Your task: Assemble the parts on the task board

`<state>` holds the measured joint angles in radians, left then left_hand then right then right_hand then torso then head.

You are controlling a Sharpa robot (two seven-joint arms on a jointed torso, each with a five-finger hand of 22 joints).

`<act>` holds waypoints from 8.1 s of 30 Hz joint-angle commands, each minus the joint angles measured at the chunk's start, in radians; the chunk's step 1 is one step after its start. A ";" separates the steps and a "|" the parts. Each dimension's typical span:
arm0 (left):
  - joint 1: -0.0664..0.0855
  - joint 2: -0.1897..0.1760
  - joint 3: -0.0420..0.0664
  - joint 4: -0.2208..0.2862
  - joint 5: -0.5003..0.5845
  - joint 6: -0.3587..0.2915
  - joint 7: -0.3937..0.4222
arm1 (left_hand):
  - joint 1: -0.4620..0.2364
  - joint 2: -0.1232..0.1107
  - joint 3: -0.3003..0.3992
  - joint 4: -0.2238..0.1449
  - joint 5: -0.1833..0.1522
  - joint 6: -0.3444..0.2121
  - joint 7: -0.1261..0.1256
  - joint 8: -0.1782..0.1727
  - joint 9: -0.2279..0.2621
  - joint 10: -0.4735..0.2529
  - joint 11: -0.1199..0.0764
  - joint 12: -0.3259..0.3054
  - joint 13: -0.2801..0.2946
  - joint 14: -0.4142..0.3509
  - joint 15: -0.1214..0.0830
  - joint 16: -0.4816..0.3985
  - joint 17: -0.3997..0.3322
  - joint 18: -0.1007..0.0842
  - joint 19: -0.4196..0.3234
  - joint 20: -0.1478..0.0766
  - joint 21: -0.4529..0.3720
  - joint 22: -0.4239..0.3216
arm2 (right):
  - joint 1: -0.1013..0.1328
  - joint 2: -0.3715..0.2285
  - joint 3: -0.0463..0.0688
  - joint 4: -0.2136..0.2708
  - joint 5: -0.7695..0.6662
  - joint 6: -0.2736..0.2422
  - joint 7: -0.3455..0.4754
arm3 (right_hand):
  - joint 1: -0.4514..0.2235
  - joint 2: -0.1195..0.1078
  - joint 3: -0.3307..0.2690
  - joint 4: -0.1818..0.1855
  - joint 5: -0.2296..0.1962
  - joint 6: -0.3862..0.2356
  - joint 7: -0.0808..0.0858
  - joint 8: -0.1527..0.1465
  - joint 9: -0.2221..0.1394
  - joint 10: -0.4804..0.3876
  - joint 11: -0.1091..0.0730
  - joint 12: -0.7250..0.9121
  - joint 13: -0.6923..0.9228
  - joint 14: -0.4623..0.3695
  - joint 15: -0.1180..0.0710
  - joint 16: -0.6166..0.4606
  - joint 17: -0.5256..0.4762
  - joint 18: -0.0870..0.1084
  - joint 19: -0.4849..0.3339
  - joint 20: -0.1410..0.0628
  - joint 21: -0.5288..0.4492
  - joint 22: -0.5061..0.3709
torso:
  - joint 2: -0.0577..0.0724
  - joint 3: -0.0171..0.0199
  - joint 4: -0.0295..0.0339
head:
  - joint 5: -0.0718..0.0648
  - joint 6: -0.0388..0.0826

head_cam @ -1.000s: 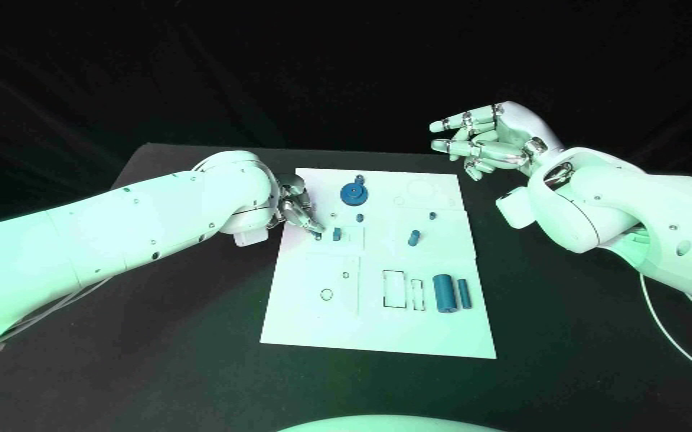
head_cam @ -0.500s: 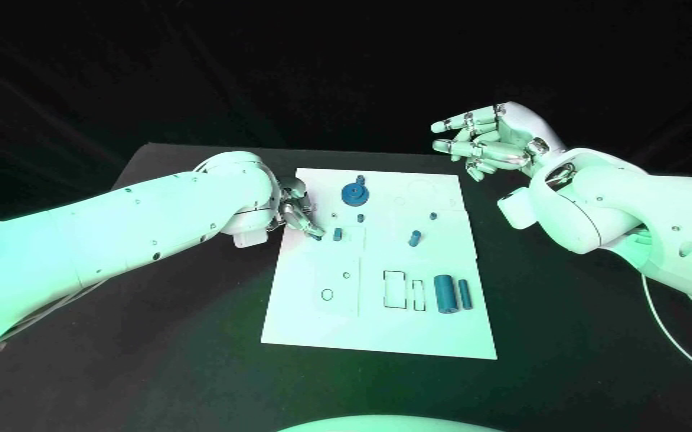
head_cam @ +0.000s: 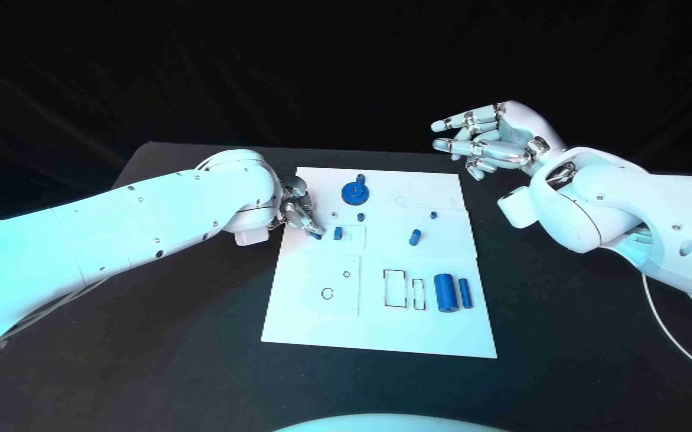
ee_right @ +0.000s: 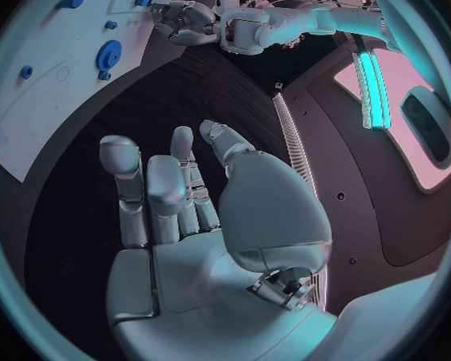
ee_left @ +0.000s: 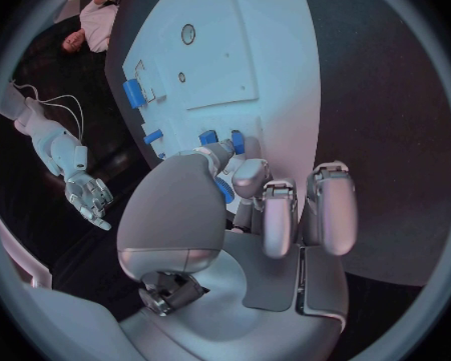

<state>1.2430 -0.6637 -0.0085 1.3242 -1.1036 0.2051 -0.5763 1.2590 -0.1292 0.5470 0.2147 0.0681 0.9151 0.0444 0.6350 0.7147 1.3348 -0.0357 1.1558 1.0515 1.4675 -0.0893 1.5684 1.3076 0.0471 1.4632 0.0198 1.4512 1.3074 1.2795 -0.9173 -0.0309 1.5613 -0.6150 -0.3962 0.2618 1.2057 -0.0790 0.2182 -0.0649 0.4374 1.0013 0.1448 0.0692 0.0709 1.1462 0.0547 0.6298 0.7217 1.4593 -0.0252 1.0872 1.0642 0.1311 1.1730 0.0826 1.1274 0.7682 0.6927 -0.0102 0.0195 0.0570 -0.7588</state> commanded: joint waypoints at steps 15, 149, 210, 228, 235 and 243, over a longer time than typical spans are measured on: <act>-0.005 0.028 -0.004 -0.023 0.016 0.031 -0.057 | -0.120 -0.023 0.014 -0.030 0.000 0.045 -0.033 0.036 0.029 0.015 -0.017 -0.001 -0.005 0.103 -0.015 0.002 0.263 -0.013 0.053 -0.013 0.003 0.169 | -0.001 -0.001 0.000 0.003 -0.001 0.013 0.003 | 0.003 0.011 0.006 0.003 -0.002 -0.007 -0.001 0.003 0.002 -0.007 -0.003 0.006 -0.001 0.005 0.001 -0.004 0.001 0.019 -0.003 0.001 -0.004 -0.001 | 0.000 0.0008 -0.0006 | -0.007 -0.004; -0.039 0.200 -0.036 -0.161 -0.397 -0.251 0.425 | 0.248 -0.008 -0.223 -0.095 0.006 0.175 0.083 -0.498 -0.592 -0.159 0.096 -0.917 -0.976 0.031 0.066 -0.228 -0.136 0.037 0.009 0.057 -0.287 -0.004 | -0.002 0.011 -0.004 -0.005 0.005 0.016 0.003 | -0.009 0.017 -0.003 0.024 0.008 -0.010 0.000 0.003 0.001 -0.010 -0.001 0.010 -0.003 0.005 0.003 -0.007 0.005 0.019 -0.003 0.002 -0.009 -0.006 | 0.000 0.0010 0.0014 | -0.040 -0.005; -0.024 0.037 0.007 -0.078 -0.282 -0.227 0.418 | 0.186 -0.037 -0.098 -0.161 0.002 0.247 0.075 -0.511 -0.606 -0.069 0.081 -0.968 -0.957 0.028 0.055 -0.229 -0.169 0.032 0.008 0.048 -0.254 0.034 | -0.005 0.015 -0.005 -0.011 0.004 0.017 0.001 | -0.009 0.017 -0.003 0.024 0.008 -0.010 0.000 0.003 0.001 -0.010 -0.001 0.010 -0.003 0.005 0.003 -0.007 0.005 0.019 -0.003 0.002 -0.009 -0.006 | 0.000 0.0005 0.0013 | -0.036 0.004; -0.032 0.069 0.005 -0.103 -0.287 -0.228 0.412 | 0.185 -0.036 -0.097 -0.163 0.003 0.248 0.074 -0.511 -0.606 -0.068 0.080 -0.969 -0.956 0.028 0.055 -0.229 -0.169 0.032 0.007 0.048 -0.255 0.034 | -0.005 0.018 -0.005 -0.011 0.004 0.018 0.002 | -0.009 0.017 -0.003 0.024 0.008 -0.010 0.000 0.003 0.001 -0.010 -0.001 0.010 -0.003 0.005 0.003 -0.007 0.005 0.019 -0.003 0.002 -0.009 -0.006 | -0.001 0.0007 0.0020 | -0.038 -0.001; -0.033 0.074 0.004 -0.110 -0.289 -0.215 0.412 | 0.184 -0.037 -0.097 -0.163 0.002 0.249 0.074 -0.512 -0.607 -0.067 0.080 -0.970 -0.956 0.028 0.055 -0.228 -0.169 0.032 0.007 0.048 -0.255 0.034 | -0.005 0.018 -0.005 -0.011 0.004 0.019 0.002 | -0.006 0.018 -0.003 0.025 0.009 -0.010 0.000 0.003 0.001 -0.011 -0.002 0.011 -0.003 0.006 0.002 -0.008 0.005 0.019 -0.003 0.002 -0.009 -0.005 | -0.001 0.0008 0.0024 | -0.039 -0.004; -0.033 0.077 0.003 -0.110 -0.294 -0.200 0.409 | 0.183 -0.036 -0.096 -0.164 0.002 0.249 0.074 -0.512 -0.607 -0.067 0.080 -0.970 -0.956 0.028 0.055 -0.228 -0.168 0.032 0.007 0.048 -0.255 0.034 | -0.005 0.018 -0.005 -0.011 0.004 0.022 0.002 | -0.006 0.018 -0.003 0.025 0.009 -0.010 0.000 0.003 0.001 -0.011 -0.002 0.011 -0.003 0.006 0.002 -0.008 0.006 0.019 -0.002 0.002 -0.009 -0.005 | -0.001 0.0011 0.0022 | -0.038 -0.007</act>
<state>1.2111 -0.5891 -0.0054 1.2136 -1.3873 -0.0242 -0.1629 1.4536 -0.1646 0.4488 0.0534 0.0683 1.1594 0.1213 0.1269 0.1073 1.2591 0.0436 0.1893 0.0941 1.4658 -0.0268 1.3418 1.1393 0.0934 1.4669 0.0735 1.1916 1.3074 1.2750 -0.8999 -0.0358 1.5497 -0.6068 -0.3913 0.2601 1.1992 -0.0646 0.2168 -0.0468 0.4414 1.0011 0.1450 0.0691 0.0709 1.1429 0.0514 0.6377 0.7204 1.4593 -0.0252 1.0833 1.0681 0.1311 1.1730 0.0826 1.1234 0.7624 0.6916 -0.0093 0.0220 0.0185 -0.7649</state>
